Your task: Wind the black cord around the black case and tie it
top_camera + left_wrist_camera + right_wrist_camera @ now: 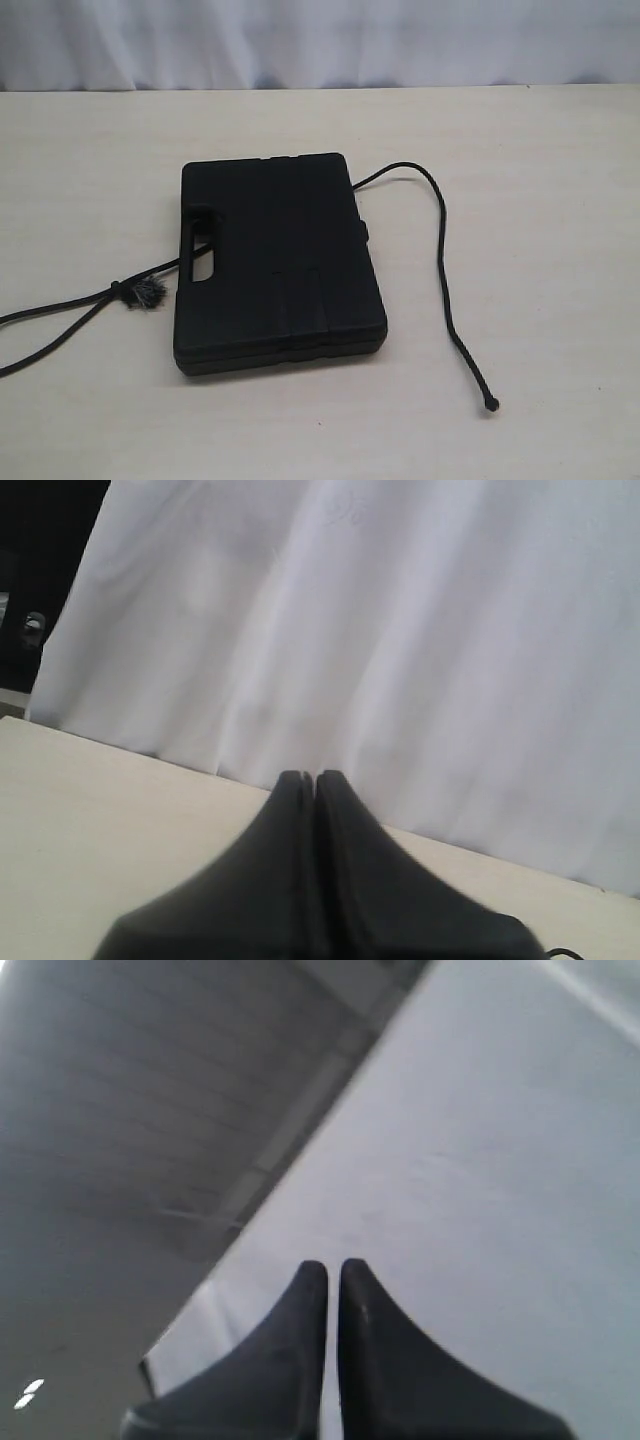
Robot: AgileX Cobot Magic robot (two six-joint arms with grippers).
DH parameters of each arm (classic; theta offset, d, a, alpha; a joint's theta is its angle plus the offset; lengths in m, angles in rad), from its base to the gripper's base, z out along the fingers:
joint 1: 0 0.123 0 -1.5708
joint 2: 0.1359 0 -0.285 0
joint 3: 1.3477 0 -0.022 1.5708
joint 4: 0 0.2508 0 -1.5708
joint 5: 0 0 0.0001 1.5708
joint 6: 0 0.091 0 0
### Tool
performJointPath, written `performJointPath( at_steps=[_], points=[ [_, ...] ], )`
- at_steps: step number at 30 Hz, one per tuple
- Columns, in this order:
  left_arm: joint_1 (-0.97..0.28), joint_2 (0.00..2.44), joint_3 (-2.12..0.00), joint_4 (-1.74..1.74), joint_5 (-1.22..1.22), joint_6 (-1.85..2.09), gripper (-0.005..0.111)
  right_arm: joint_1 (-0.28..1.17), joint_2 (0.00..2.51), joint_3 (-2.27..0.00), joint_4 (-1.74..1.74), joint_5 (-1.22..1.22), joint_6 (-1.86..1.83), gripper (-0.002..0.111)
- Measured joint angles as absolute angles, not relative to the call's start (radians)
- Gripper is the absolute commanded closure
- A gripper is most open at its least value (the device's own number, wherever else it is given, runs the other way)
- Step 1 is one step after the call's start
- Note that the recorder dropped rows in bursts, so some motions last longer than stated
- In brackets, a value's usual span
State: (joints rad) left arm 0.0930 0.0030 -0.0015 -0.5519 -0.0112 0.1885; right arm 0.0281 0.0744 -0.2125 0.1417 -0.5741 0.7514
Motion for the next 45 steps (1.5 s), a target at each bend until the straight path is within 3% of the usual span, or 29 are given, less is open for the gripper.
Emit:
performJointPath(
  at_steps=[5, 9, 13, 18, 21, 24, 26, 27, 32, 34, 38, 42, 45],
  points=[
    [0.093, 0.003, -0.001, -0.552, -0.011, 0.185, 0.107, 0.028, 0.355, -0.524, -0.369, -0.578, 1.023, 0.104],
    [0.093, 0.003, -0.001, -0.545, -0.011, 0.186, 0.107, 0.028, 0.804, -0.731, -0.829, -0.456, 1.389, 0.104],
    [0.093, 0.003, -0.001, -0.538, -0.009, 0.186, 0.107, 0.028, 1.209, -0.939, -1.515, -0.483, 1.941, 0.104],
    [0.093, 0.003, -0.001, -0.536, -0.009, 0.186, 0.107, 0.038, 1.405, -1.141, -1.726, -0.536, 2.079, 0.104],
    [0.093, 0.003, -0.001, -0.536, 0.000, 0.186, 0.107, 0.072, 1.413, -1.166, -1.742, -0.341, 1.981, 0.104],
    [0.093, 0.003, -0.001, -0.536, 0.000, 0.186, 0.107, 0.180, 1.397, -1.175, -1.758, 0.286, 1.593, 0.104],
    [0.093, 0.003, -0.001, -0.536, -0.009, 0.186, 0.107, 0.233, 1.467, -1.230, -1.665, 0.771, 1.113, 0.104],
    [0.093, 0.003, -0.001, -0.536, -0.012, 0.186, 0.107, 0.235, 1.528, -1.305, -1.363, 0.853, 0.743, 0.104],
    [0.093, 0.003, -0.001, -0.536, -0.013, 0.186, 0.107, 0.265, 1.721, -1.509, -0.277, 0.940, -0.035, 0.104],
    [0.093, 0.003, -0.001, -0.536, 0.000, 0.186, 0.107, 0.417, 1.824, -1.612, -0.126, 0.940, -0.102, 0.104],
    [0.093, 0.003, -0.001, -0.536, 0.007, 0.186, 0.107, 0.716, 2.054, -1.880, -0.140, 1.074, -0.018, 0.103],
    [0.093, 0.003, -0.001, -0.536, 0.022, 0.186, 0.107, 0.799, 2.282, -2.170, 0.007, 1.183, 0.030, 0.080],
    [0.093, 0.003, -0.001, -0.536, 0.031, 0.186, 0.107, 0.814, 2.367, -2.252, -0.006, 1.187, 0.094, 0.066]
  ],
)
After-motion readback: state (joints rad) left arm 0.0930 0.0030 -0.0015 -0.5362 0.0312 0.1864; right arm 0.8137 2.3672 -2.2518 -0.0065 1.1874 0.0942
